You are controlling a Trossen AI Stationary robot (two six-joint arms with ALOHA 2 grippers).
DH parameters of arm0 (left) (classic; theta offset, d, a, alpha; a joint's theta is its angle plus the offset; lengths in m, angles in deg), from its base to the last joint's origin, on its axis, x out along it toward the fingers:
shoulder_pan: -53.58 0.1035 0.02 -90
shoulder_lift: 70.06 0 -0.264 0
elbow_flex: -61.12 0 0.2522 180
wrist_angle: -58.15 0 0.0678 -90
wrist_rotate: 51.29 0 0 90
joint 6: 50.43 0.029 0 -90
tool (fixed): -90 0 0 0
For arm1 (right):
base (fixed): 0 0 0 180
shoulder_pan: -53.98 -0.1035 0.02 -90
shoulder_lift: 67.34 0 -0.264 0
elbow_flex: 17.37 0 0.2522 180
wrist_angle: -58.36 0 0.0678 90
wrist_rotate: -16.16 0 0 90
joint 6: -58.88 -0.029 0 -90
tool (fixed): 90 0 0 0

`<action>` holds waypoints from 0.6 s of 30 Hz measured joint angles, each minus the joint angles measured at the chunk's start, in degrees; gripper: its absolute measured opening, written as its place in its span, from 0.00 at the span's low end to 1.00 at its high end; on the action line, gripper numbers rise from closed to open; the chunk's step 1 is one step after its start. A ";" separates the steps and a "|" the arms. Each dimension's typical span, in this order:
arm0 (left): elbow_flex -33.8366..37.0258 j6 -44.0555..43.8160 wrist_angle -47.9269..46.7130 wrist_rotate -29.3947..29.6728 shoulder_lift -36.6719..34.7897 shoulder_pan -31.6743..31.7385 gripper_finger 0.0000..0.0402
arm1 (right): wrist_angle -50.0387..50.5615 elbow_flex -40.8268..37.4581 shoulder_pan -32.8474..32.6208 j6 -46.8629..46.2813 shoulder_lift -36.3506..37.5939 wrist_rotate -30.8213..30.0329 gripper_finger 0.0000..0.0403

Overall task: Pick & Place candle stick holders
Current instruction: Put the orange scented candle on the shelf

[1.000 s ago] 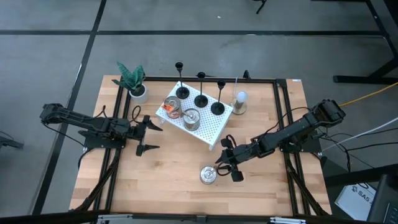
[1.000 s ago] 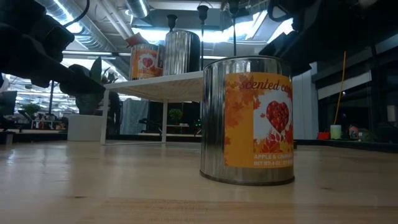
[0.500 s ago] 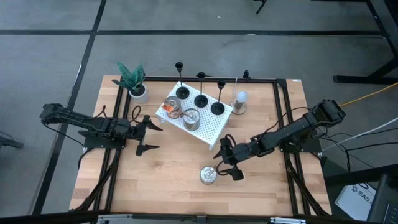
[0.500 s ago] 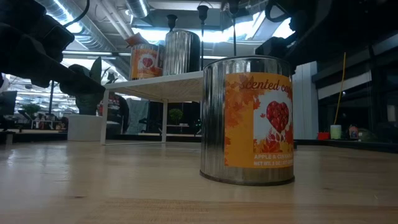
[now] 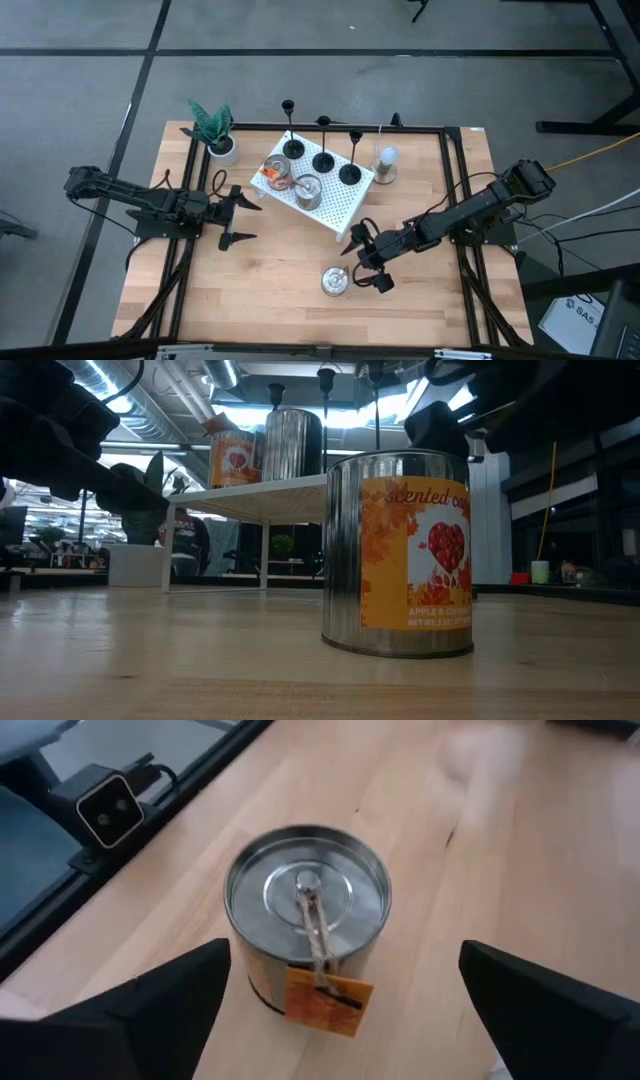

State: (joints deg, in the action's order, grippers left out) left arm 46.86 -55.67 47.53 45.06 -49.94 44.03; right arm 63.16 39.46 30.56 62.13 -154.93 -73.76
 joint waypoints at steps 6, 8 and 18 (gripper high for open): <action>0.00 0.00 0.00 0.00 0.02 -0.01 1.00 | -1.71 0.35 0.00 0.24 -1.79 0.00 0.99; 0.00 0.00 0.02 0.00 0.00 -0.01 1.00 | -1.71 1.51 0.00 0.48 -3.28 0.00 0.99; 0.00 0.00 0.02 0.00 0.00 -0.01 1.00 | 9.20 14.08 -0.02 1.70 -11.71 0.37 0.99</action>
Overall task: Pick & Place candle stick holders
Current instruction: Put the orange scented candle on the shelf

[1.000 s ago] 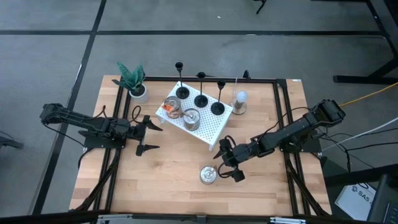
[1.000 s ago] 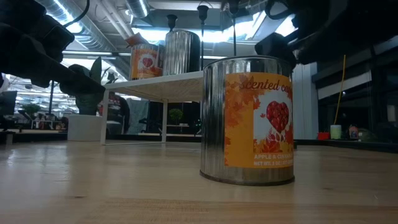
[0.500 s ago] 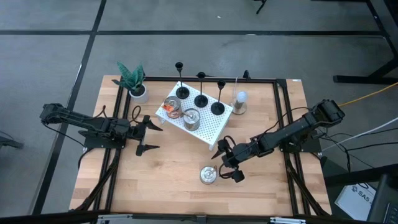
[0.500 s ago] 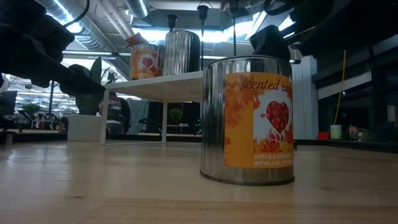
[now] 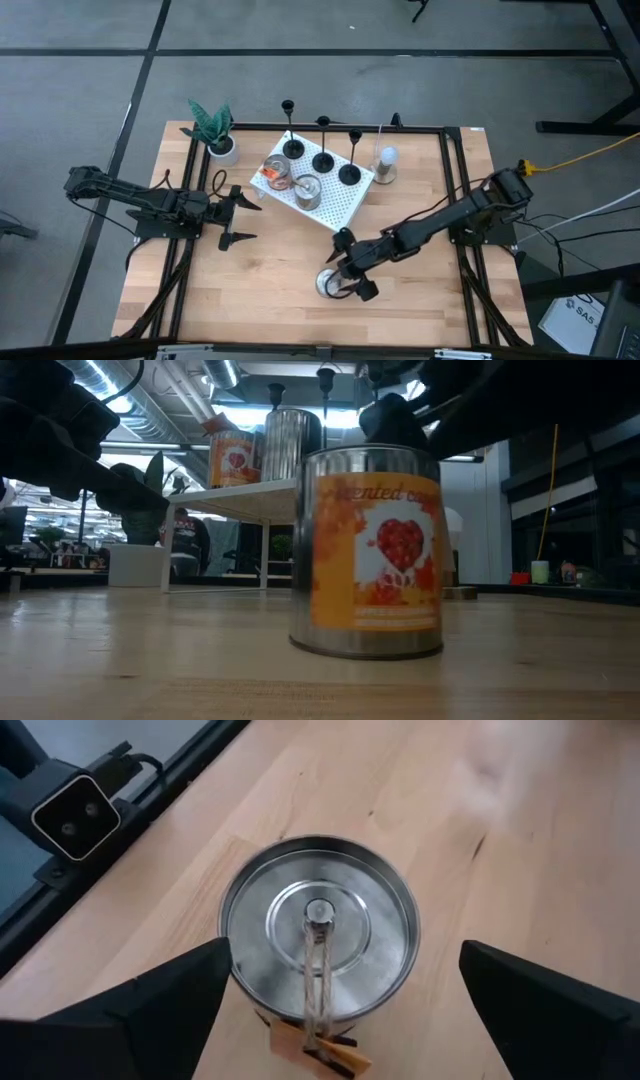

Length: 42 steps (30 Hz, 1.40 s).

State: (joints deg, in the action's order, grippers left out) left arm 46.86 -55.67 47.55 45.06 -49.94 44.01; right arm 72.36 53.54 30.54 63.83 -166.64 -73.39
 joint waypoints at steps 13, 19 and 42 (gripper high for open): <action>0.00 0.00 -0.01 0.00 0.00 0.00 1.00 | 5.46 3.91 0.04 -0.07 -2.77 1.32 0.99; 0.00 0.00 -0.02 0.00 0.02 0.00 1.00 | 4.87 3.83 -0.03 0.23 -2.86 2.03 0.99; 0.00 0.00 -0.01 0.00 0.00 0.00 1.00 | -4.24 3.89 -0.02 3.08 -7.38 2.16 0.99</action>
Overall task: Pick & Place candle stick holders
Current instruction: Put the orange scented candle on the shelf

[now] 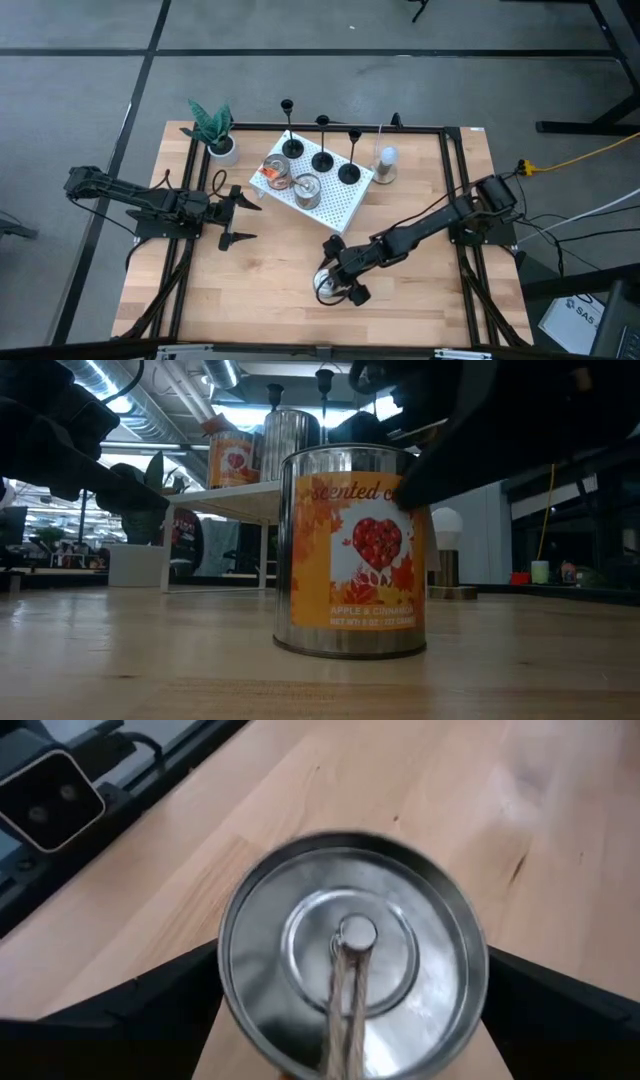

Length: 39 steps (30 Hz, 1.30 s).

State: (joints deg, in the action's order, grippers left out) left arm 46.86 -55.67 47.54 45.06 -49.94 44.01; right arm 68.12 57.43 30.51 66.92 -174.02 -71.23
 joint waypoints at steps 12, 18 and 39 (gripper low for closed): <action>0.00 0.00 -0.01 0.00 0.02 0.01 1.00 | -6.04 0.04 0.00 -0.12 -4.35 0.00 0.99; 0.00 0.00 -0.01 0.00 0.00 0.00 1.00 | -7.16 0.04 0.00 -0.31 -4.74 0.02 0.99; 0.00 0.00 -0.01 0.00 0.00 0.00 1.00 | -7.09 0.03 -0.33 1.41 -4.42 1.89 0.89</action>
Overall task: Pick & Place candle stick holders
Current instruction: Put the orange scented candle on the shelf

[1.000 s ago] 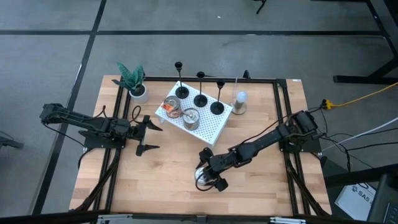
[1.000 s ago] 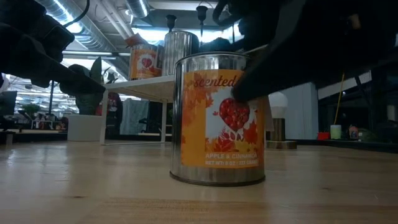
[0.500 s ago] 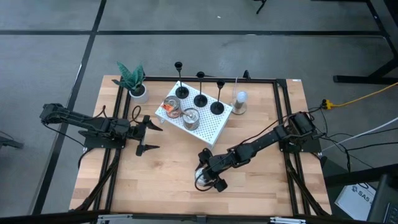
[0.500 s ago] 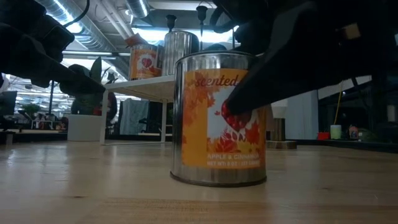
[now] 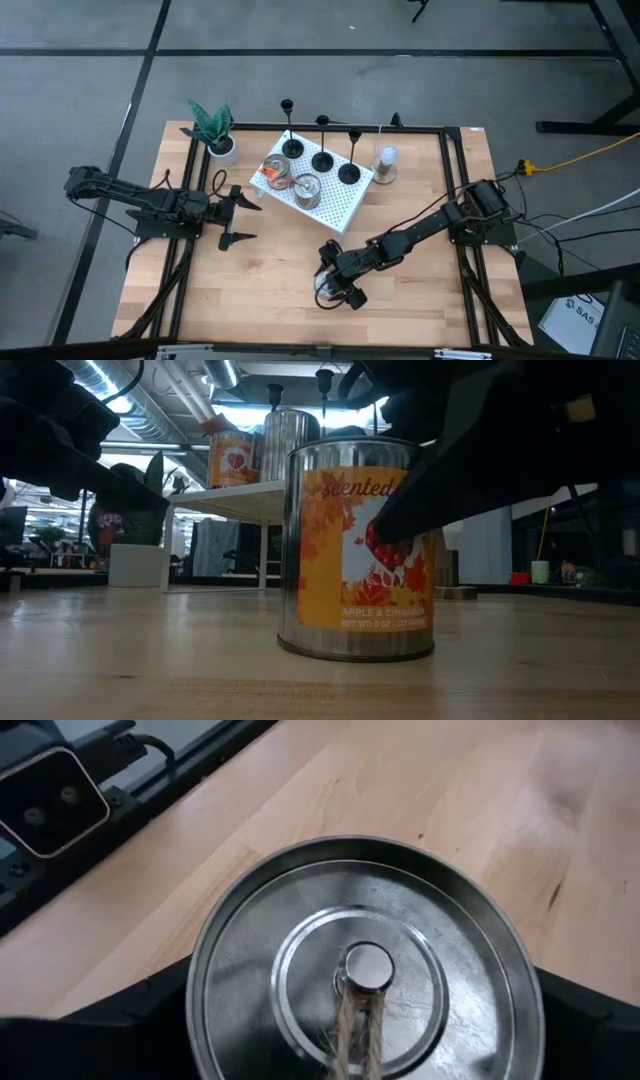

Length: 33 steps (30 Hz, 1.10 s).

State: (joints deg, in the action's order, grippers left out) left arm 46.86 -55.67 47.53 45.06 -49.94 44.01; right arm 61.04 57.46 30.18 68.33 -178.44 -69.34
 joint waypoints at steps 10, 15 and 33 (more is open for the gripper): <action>0.00 0.00 -0.02 0.00 0.02 0.00 1.00 | 0.94 -0.03 -1.22 1.54 2.82 -2.99 0.89; 0.00 0.00 -0.01 0.00 0.01 0.00 1.00 | 3.22 -0.03 -1.23 1.31 5.92 -2.92 0.89; 0.01 0.00 -0.04 0.00 0.02 0.02 1.00 | 9.15 -0.03 -0.76 -1.53 18.43 -3.35 0.89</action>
State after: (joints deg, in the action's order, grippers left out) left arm 46.88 -55.67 47.48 45.06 -49.92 44.03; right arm 70.19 57.43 29.42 66.80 -160.00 -72.68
